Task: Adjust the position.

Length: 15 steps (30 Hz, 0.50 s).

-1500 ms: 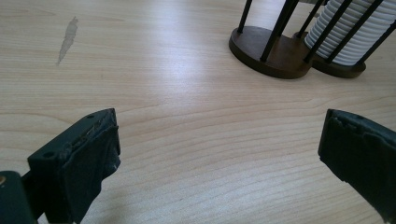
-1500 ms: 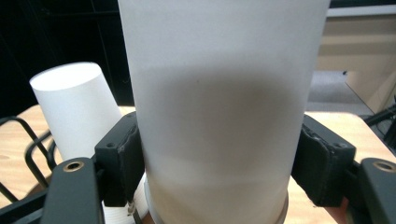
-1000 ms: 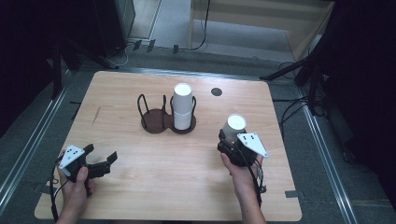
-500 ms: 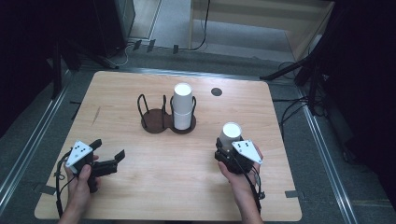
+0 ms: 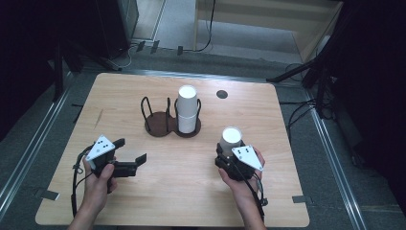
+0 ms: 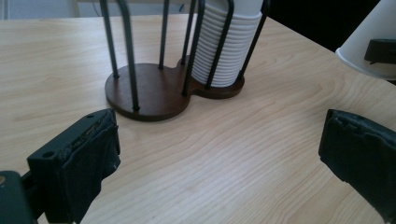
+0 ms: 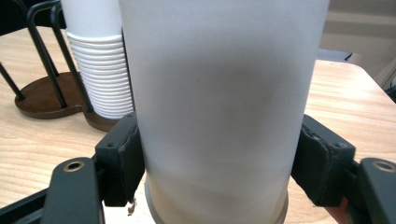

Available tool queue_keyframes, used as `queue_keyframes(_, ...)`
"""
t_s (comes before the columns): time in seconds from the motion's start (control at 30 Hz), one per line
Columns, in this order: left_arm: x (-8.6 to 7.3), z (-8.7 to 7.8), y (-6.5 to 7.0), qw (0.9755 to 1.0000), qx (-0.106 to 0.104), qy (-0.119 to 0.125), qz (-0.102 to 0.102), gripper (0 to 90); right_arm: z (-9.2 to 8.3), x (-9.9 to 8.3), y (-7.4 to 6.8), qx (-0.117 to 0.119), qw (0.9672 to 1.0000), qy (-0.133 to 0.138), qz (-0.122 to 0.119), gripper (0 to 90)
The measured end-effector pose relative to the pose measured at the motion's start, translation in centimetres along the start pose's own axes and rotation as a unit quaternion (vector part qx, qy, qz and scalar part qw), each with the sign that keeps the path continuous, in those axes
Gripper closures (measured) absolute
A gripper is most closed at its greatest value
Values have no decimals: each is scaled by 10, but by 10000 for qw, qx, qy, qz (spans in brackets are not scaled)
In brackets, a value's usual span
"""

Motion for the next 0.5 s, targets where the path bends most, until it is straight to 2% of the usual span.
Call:
queue_keyframes(0.1,9,2,6,10000,4,19,19,0,0,0,-2,26,10000,17,-50,261)
queue_keyframes(0.13,17,4,10,9999,-141,76,22,0,0,-1,-5,32,10000,31,-76,262)
queue_keyframes(0.17,17,4,10,9999,-141,76,22,0,0,-1,-5,32,10000,31,-76,262)
queue_keyframes(0.2,22,6,15,9996,-266,27,34,0,1,-2,-6,53,9999,14,-96,262)
queue_keyframes(0.33,22,8,20,9991,-425,-47,79,0,1,-5,-12,98,9997,13,-202,262)
queue_keyframes(0.5,21,15,21,9978,-636,-159,-106,0,2,-8,-20,139,9995,-4,-292,262)
Point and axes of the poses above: each handheld gripper's, and its own axes: z roughly forward along the jaws, x roughly out of its top, y roughly to its right, the point moved 2 cm from there along z, roughly forward along the jaws, and after that the axes turned 8 degrees about y, right-handed, at the moved point
